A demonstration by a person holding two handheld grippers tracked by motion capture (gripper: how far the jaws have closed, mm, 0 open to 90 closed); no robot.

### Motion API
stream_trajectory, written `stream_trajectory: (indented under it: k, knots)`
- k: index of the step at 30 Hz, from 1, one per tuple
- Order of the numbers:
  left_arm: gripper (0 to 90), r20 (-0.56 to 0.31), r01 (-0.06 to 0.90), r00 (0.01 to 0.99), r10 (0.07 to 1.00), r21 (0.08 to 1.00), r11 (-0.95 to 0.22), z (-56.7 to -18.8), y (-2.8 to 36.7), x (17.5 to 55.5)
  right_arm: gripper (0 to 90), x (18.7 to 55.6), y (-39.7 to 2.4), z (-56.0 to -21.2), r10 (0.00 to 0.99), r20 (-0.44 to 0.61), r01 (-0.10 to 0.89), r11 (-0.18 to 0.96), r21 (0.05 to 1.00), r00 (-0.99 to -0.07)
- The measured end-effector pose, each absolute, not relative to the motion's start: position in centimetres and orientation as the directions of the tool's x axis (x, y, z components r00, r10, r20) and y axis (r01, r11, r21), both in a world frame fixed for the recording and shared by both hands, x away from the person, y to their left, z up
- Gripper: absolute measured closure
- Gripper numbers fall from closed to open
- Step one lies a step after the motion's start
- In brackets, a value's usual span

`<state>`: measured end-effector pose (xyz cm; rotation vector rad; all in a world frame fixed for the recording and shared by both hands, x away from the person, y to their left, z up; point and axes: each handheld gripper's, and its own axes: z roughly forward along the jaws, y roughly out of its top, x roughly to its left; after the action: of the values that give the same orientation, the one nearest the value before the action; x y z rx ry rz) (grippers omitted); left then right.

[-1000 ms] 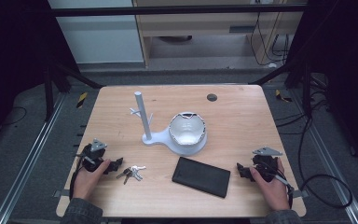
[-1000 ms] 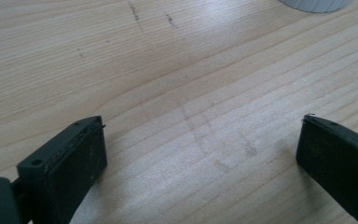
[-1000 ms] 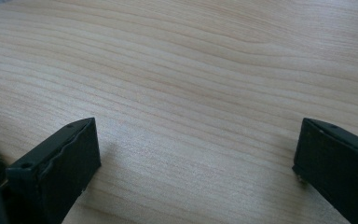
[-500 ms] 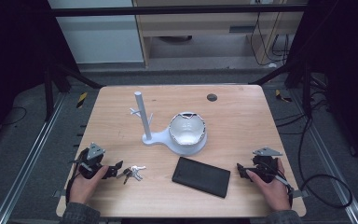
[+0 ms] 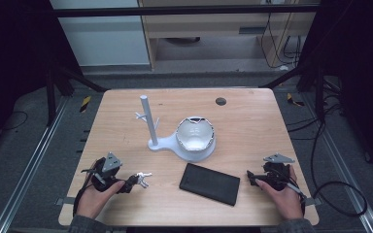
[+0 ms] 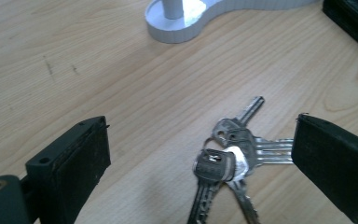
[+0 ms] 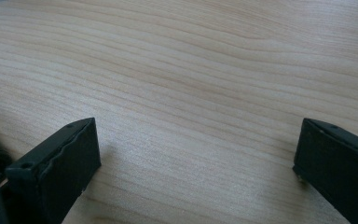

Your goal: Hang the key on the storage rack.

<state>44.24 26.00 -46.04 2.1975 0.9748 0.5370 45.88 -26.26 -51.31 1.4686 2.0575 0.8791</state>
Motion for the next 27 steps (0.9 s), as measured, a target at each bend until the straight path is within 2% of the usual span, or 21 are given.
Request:
stream_trajectory:
  k: [4,7,11,14,27]
  knots:
    - [4.5,0.098,0.484,0.665,0.74,0.699,-0.527,-45.1,24.9,43.5,0.3,45.8,-26.2,-51.3,0.947,0.002,0.654,0.221,0.723,-0.322]
    - [3.9,0.129,0.488,0.681,0.721,0.653,-0.579,-44.6,24.7,43.1,0.4,45.8,-26.2,-51.3,0.947,0.001,0.654,0.222,0.723,-0.323]
    - [4.8,0.104,0.519,0.692,0.714,0.616,-0.593,-44.3,25.1,43.4,0.3,45.8,-26.3,-51.3,0.946,-0.002,0.653,0.225,0.724,-0.323]
    - [6.4,0.134,0.531,0.698,0.703,0.562,-0.634,-44.3,24.8,43.8,0.3,45.8,-26.2,-51.3,0.946,-0.002,0.653,0.224,0.723,-0.323]
    - [10.8,0.15,0.56,0.703,0.695,0.485,-0.671,-44.4,24.7,44.1,0.4,45.7,-26.2,-51.3,0.946,0.0,0.654,0.224,0.723,-0.324]
